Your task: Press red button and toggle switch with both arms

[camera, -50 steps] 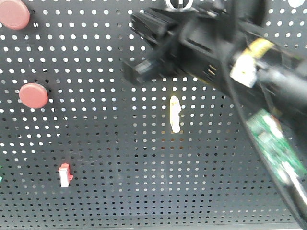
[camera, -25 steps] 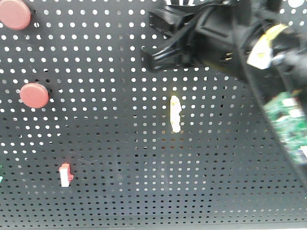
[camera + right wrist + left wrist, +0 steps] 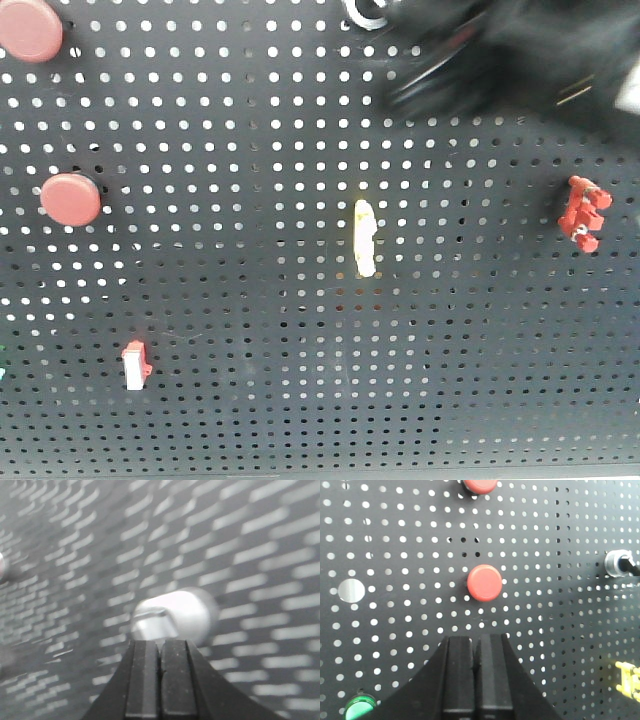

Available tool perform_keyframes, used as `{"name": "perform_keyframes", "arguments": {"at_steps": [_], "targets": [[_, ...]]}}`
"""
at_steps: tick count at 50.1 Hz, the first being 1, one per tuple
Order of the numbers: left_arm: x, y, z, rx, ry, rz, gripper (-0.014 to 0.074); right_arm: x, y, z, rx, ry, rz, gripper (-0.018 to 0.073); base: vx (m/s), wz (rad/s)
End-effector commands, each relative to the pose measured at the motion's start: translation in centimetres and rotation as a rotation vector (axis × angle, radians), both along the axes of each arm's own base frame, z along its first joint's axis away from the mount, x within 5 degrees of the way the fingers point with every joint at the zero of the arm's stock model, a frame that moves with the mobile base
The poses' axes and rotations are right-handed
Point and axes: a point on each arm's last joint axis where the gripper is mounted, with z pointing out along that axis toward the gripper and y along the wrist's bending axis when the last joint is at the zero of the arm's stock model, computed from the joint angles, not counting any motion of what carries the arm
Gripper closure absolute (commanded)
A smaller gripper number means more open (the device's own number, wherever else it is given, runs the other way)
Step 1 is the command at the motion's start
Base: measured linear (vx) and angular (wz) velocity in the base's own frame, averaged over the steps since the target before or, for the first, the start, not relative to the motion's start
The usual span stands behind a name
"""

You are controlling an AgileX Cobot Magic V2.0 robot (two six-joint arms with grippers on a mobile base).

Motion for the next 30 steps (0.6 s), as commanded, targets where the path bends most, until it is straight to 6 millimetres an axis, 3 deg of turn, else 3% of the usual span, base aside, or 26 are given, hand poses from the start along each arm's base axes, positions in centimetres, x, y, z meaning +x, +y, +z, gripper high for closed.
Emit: {"name": "perform_keyframes", "arguments": {"at_steps": [1, 8, 20, 30], "targets": [[-0.1, 0.4, 1.1, -0.052, -0.049, 0.028, 0.0596, -1.6, -1.1, 2.5, 0.078, -0.106, 0.011, 0.0559, 0.0, 0.0], [-0.1, 0.4, 1.1, -0.052, -0.049, 0.028, 0.0596, -3.2, -2.4, 2.5, 0.096, -0.106, 0.011, 0.0559, 0.0, 0.0], [-0.1, 0.4, 1.1, -0.051, -0.048, 0.027, 0.0596, -7.6, -5.6, -1.2, 0.024, -0.112, -0.011, 0.0559, 0.0, 0.0], [0.0, 0.2, 0.9, -0.038, -0.03, 0.011, 0.0596, -10.1, -7.4, -2.4, 0.024, -0.132, -0.017, 0.0559, 0.0, 0.0]]}}
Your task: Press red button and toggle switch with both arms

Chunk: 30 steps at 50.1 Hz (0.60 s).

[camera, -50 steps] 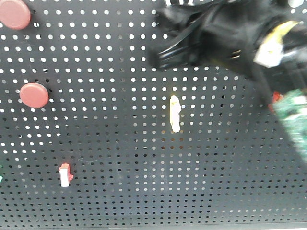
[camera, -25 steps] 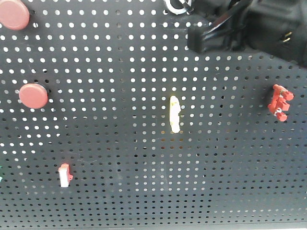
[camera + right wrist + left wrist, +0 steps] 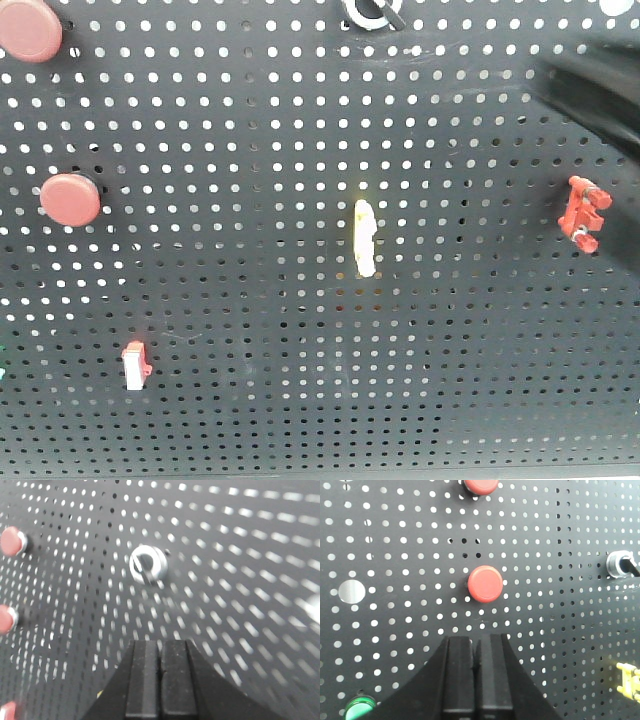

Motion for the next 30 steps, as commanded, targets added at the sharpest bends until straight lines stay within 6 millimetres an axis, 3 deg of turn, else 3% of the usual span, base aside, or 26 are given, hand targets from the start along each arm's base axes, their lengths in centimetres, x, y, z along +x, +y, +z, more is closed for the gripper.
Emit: {"name": "perform_keyframes", "arguments": {"at_steps": [1, 30], "targets": [[-0.04, 0.21, 0.91, -0.039, -0.031, 0.012, 0.0596, -1.36, -0.86, 1.19, 0.042, -0.102, 0.009, 0.0559, 0.0, 0.0], [-0.03, 0.21, 0.9, -0.039, -0.031, 0.012, 0.0595, -1.46, -0.94, 1.1, 0.041, -0.101, 0.008, 0.0559, 0.0, 0.0]]}}
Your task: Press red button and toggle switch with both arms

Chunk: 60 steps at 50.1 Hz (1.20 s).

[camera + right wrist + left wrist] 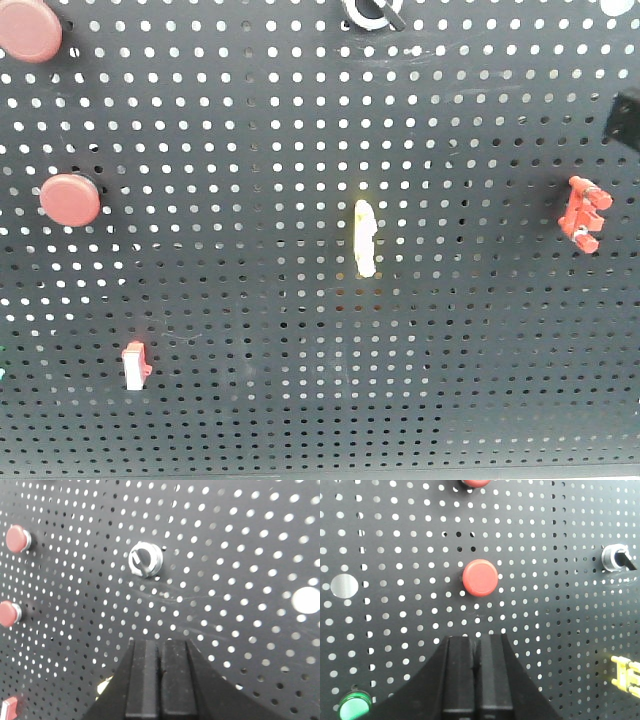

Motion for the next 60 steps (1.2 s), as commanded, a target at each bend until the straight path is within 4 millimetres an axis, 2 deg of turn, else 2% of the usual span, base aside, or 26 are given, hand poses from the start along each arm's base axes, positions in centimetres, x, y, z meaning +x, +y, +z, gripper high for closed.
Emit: {"name": "perform_keyframes", "arguments": {"at_steps": [1, 16, 20, 23, 29, 39, 40, 42, 50, 54, 60], "targets": [[0.0, 0.3, 1.0, -0.047, -0.044, 0.025, 0.0595, -0.5, -0.3, 1.5, 0.038, -0.091, 0.011, 0.0559, 0.0, 0.0], [-0.1, 0.4, 0.9, -0.018, -0.055, 0.043, 0.0595, -0.5, -0.3, 1.5, 0.038, -0.09, 0.01, 0.0559, 0.0, 0.0], [-0.5, 1.0, -0.1, 0.019, -0.066, 0.104, 0.0595, -0.5, -0.3, 1.4, 0.037, -0.089, 0.01, 0.0559, 0.0, 0.0], [-0.7, 1.5, -1.8, -0.029, -0.031, 0.137, 0.0595, -0.5, -0.3, 1.4, 0.037, -0.089, 0.01, 0.0559, 0.0, 0.0], [-1.3, 2.7, -6.6, -0.085, 0.036, 0.245, 0.0595, -0.5, -0.3, 1.4, 0.037, -0.089, 0.01, 0.0559, 0.0, 0.0], [-2.0, 3.5, -15.2, 0.059, 0.141, 0.396, 0.0595, -0.5, -0.3, 1.4, 0.037, -0.089, 0.01, 0.0559, 0.0, 0.0], [-2.3, 3.7, -19.4, 0.078, 0.198, 0.417, 0.0595, -0.5, -0.3, 1.4, 0.037, -0.089, 0.01, 0.0559, 0.0, 0.0], [-2.5, 3.7, -20.9, 0.083, 0.213, 0.417, 0.0595, -0.5, -0.3, 1.4, 0.037, -0.089, 0.01, 0.0559, 0.0, 0.0], [-3.2, 3.5, -25.3, 0.183, 0.198, 0.421, 0.0595, -0.5, -0.3, 1.4, 0.037, -0.089, 0.01, 0.0559, 0.0, 0.0], [-3.1, 3.4, -25.6, 0.256, 0.258, 0.394, 0.0595, -0.5, -0.3, 1.4, 0.037, -0.089, 0.01, 0.0559, 0.0, 0.0], [-3.1, 3.2, -25.7, 0.261, 0.25, 0.364, 0.0595, -0.5, -0.3, 1.5, 0.038, -0.09, 0.01, 0.0559, 0.0, 0.0]]}}
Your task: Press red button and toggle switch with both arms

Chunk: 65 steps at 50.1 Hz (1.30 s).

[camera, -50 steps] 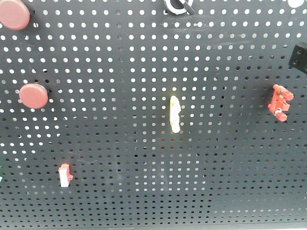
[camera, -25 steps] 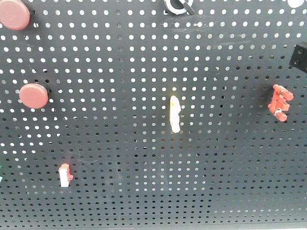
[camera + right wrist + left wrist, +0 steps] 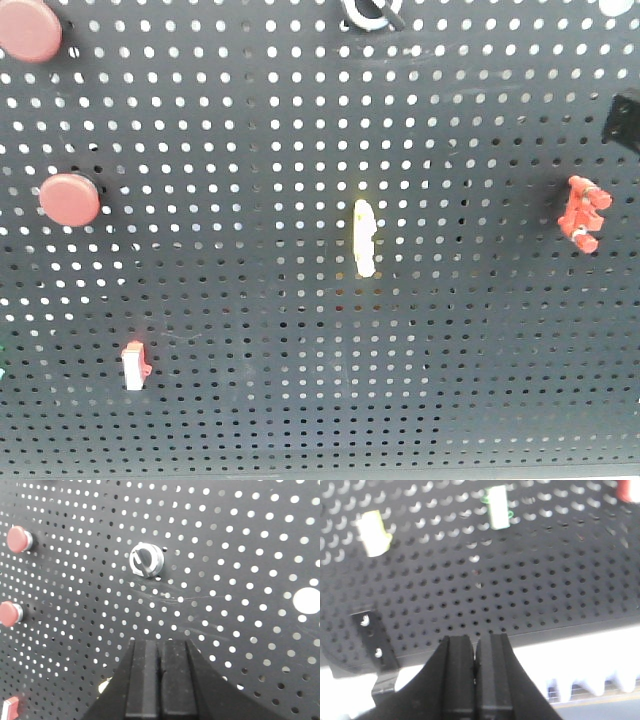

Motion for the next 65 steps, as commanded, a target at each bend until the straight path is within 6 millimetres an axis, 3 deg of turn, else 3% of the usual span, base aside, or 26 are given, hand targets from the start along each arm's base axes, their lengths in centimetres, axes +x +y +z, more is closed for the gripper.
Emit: {"name": "perform_keyframes", "arguments": {"at_steps": [1, 34, 45, 58, 65], "targets": [[0.0, -0.1, -0.4, -0.012, -0.053, -0.018, 0.0595, -0.6, -0.3, 1.5, 0.038, -0.092, 0.01, 0.0559, 0.0, 0.0], [0.1, -0.1, -0.4, -0.034, -0.05, -0.019, 0.0595, -0.6, -0.3, 1.5, 0.04, -0.097, 0.012, 0.0559, 0.0, 0.0], [0.1, -0.1, -0.4, -0.034, -0.05, -0.018, 0.0595, -0.5, -0.2, 0.4, 0.016, -0.066, 0.007, 0.0559, 0.0, 0.0], [0.1, -0.1, -0.4, -0.034, -0.05, -0.018, 0.0595, -3.2, -4.0, -2.0, 0.014, -0.026, -0.142, 0.0559, 0.0, 0.0], [0.1, -0.1, -0.4, -0.034, -0.05, -0.018, 0.0595, -5.0, -6.2, -5.2, 0.08, 0.011, -0.289, 0.0559, 0.0, 0.0]]}}
